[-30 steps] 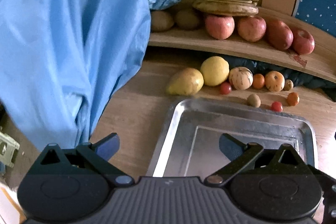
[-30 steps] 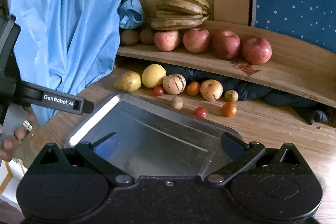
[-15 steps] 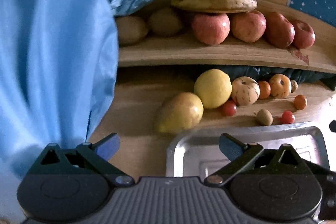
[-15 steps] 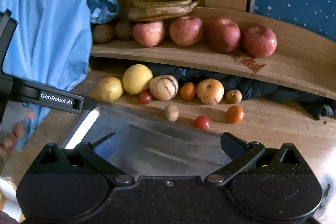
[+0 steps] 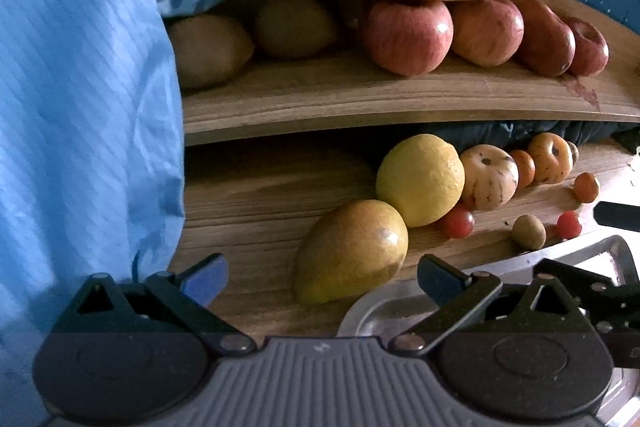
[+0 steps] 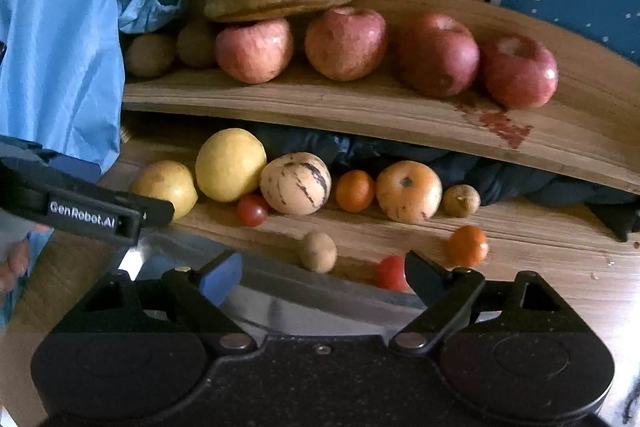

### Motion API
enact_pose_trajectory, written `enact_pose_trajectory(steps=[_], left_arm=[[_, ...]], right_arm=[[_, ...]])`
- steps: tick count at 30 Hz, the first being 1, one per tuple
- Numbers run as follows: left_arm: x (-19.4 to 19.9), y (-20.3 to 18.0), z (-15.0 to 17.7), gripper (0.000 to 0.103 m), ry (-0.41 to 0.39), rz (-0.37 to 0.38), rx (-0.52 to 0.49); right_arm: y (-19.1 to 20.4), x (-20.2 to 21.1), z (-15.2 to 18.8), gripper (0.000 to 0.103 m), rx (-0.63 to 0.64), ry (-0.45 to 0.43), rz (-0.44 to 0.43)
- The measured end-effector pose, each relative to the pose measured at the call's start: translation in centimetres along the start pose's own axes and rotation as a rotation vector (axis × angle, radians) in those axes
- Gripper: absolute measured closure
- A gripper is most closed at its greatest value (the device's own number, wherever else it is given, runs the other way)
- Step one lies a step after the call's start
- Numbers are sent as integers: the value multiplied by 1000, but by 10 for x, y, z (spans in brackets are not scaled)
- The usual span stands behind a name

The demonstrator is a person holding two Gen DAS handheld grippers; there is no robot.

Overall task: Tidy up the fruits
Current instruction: 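Close left tool on the yellow pear while right tool grasps the small brown fruit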

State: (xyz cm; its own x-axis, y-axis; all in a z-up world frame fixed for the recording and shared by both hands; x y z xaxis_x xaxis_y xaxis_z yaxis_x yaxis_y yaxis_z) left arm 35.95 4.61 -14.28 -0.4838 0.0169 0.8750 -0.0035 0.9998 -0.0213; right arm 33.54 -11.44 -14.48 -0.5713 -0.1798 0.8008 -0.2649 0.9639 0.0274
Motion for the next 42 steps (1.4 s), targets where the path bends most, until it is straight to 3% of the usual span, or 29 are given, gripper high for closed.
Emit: enact_pose_trajectory(steps=[6,10,15,26,31,36,42], left_arm=[[-11,1,-5,1,16,43,-3],[-14,-1,-4,6,24,84,-16],[-19,-2,-8,12,30,106,-28],[-32,10,-14,26,69,149,-9],[-30,12,-15,34,58,182,-22],[-29,17,-13,35,51,192,-5],[-28,10,-6,36,42,174,-23]], right_arm=[[6,-18,-2,21,-1,42,13],[9,-26,-3,25,8,68,26],[8,-34,-5,39,-1,96,48],[5,-49,-8,54,-36,143,26],[4,-51,-10,55,-54,137,36],[5,-51,-10,67,-68,119,41],[6,-51,-8,70,-56,111,58]])
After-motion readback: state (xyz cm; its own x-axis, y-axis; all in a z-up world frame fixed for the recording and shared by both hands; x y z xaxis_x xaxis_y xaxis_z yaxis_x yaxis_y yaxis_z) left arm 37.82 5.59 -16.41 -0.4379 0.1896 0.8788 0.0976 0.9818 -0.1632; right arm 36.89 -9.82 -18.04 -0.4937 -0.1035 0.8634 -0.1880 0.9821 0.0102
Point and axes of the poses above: each gripper's, at about its wrist camera, not at the fingertips, and x roughly against the way its jaws point, y to its left, z to its underside, the point moved 8 cm from there along -x, roughly the way its jaws point, and after that the axes turned 4 degrees about x, right-handed, at the moved point
